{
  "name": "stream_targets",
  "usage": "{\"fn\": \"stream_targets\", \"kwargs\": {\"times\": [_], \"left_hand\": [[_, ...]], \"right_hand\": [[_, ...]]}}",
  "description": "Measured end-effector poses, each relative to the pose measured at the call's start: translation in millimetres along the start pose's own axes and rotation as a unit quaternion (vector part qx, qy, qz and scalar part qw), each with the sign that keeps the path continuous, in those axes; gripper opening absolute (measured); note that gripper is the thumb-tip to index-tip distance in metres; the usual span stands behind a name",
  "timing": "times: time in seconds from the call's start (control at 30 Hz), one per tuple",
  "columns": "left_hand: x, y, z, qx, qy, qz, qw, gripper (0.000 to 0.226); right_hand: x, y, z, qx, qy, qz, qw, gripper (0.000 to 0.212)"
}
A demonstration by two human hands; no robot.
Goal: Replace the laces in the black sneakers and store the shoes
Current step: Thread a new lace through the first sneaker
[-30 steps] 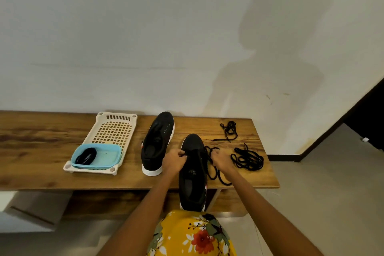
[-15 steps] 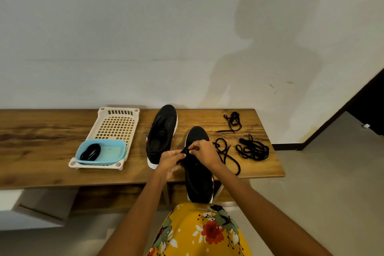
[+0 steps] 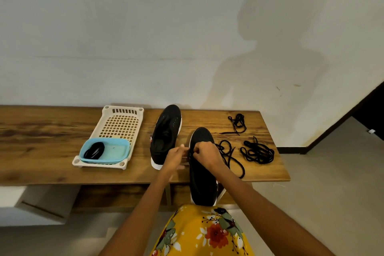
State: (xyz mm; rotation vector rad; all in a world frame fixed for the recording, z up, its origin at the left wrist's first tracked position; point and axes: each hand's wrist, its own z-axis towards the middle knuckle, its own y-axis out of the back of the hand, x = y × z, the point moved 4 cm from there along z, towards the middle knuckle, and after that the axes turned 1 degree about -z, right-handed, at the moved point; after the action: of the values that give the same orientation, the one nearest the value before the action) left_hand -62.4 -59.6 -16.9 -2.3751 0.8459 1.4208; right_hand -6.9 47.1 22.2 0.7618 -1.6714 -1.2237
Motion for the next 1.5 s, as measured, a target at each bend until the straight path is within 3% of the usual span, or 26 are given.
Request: {"fn": "stream_targets", "kwargs": {"times": [0.2,0.3,0.4,0.5,0.67,0.73,0.83,0.9,1.0,1.13,1.2,1.33,1.5], "left_hand": [[-7,-6,9,0.004,-0.051,0.142,0.988,0.028],[-7,-3,9,-0.016,-0.069,0.154,0.986,0.027],[-5,-1,10,-0.039,-0.070,0.120,0.990,0.018],[-6,-4,7,-0.077,-0.111,0.160,0.978,0.014],[-27,-7,-4,-0.130,-0.188,0.199,0.953,0.008],[-41,-8,-3,-0.128,-0.200,0.162,0.958,0.008],[-64,-8,-7,-0.114,-0.211,0.034,0.970,0.012],[-80,-9,-17,-0.082,-0.228,-0.030,0.970,0.017],[-80,-13,-25,-0.033,-0.183,-0.081,0.979,0.021],[-60,-23,-24,-0.004,-0.133,0.044,0.990,0.022],[-61,-22,-29,-0.054,-0.157,0.087,0.982,0.027],[-96,-11,-50,-0.178,-0.212,0.075,0.958,0.024],[-151,2,-65,-0.176,-0.263,0.002,0.948,0.023]], "right_hand": [[11,4,7,0.004,0.066,-0.121,0.990,0.018],[11,4,10,0.016,0.088,-0.126,0.988,0.019],[0,5,10,0.021,0.068,-0.043,0.997,0.015],[-10,6,7,0.023,0.053,0.057,0.997,0.010],[-13,9,5,0.033,0.040,0.176,0.983,0.025],[-10,14,4,0.044,0.065,0.157,0.985,0.019],[-4,31,4,0.013,0.043,0.187,0.981,0.030],[4,55,7,-0.023,0.020,0.268,0.963,0.025],[22,116,12,-0.086,0.016,0.377,0.922,0.020],[43,205,5,-0.140,0.063,0.528,0.836,0.015],[45,230,-2,-0.167,0.075,0.546,0.817,0.016],[37,238,-16,-0.199,0.055,0.520,0.829,0.017],[22,209,-26,-0.194,0.025,0.473,0.859,0.019]]}}
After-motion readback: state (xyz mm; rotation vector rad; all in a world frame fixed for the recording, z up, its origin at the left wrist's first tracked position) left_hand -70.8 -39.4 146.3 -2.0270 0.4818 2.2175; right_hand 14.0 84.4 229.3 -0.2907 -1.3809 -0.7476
